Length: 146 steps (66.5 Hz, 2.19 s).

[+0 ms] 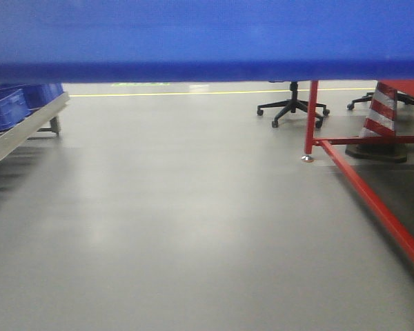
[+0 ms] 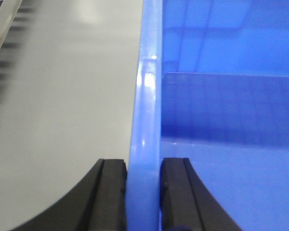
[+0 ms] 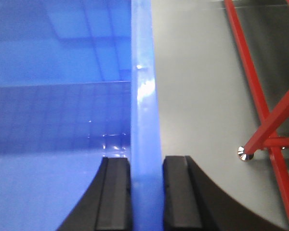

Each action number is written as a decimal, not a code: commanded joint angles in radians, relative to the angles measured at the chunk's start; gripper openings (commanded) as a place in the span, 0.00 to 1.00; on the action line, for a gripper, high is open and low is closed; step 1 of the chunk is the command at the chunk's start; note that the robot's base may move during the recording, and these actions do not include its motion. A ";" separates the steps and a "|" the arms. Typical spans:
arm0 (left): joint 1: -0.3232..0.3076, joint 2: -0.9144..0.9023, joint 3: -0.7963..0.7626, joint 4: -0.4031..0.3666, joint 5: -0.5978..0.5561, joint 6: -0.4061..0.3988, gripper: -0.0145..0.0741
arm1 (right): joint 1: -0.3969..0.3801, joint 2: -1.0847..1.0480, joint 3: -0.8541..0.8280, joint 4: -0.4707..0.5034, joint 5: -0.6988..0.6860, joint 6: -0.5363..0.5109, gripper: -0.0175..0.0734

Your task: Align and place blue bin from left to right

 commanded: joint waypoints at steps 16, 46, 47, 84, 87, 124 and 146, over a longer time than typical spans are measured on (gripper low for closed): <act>-0.019 -0.006 -0.012 0.015 -0.099 -0.021 0.04 | 0.013 -0.013 -0.013 0.001 -0.113 0.006 0.11; -0.019 -0.006 -0.012 0.017 -0.099 -0.021 0.04 | 0.013 -0.013 -0.013 0.001 -0.113 0.006 0.11; -0.019 -0.006 -0.012 0.017 -0.099 -0.021 0.04 | 0.013 -0.013 -0.013 0.001 -0.113 0.006 0.11; -0.019 -0.006 -0.012 0.017 -0.099 -0.021 0.04 | 0.013 -0.013 -0.013 0.001 -0.115 0.006 0.11; -0.019 -0.006 -0.012 0.017 -0.099 -0.021 0.04 | 0.013 -0.013 -0.013 0.001 -0.115 0.006 0.11; -0.019 -0.006 -0.012 0.032 -0.102 -0.021 0.04 | 0.013 -0.013 -0.013 0.001 -0.117 0.006 0.11; -0.019 -0.004 -0.012 0.035 -0.103 -0.021 0.04 | 0.013 -0.013 -0.013 0.001 -0.124 0.006 0.11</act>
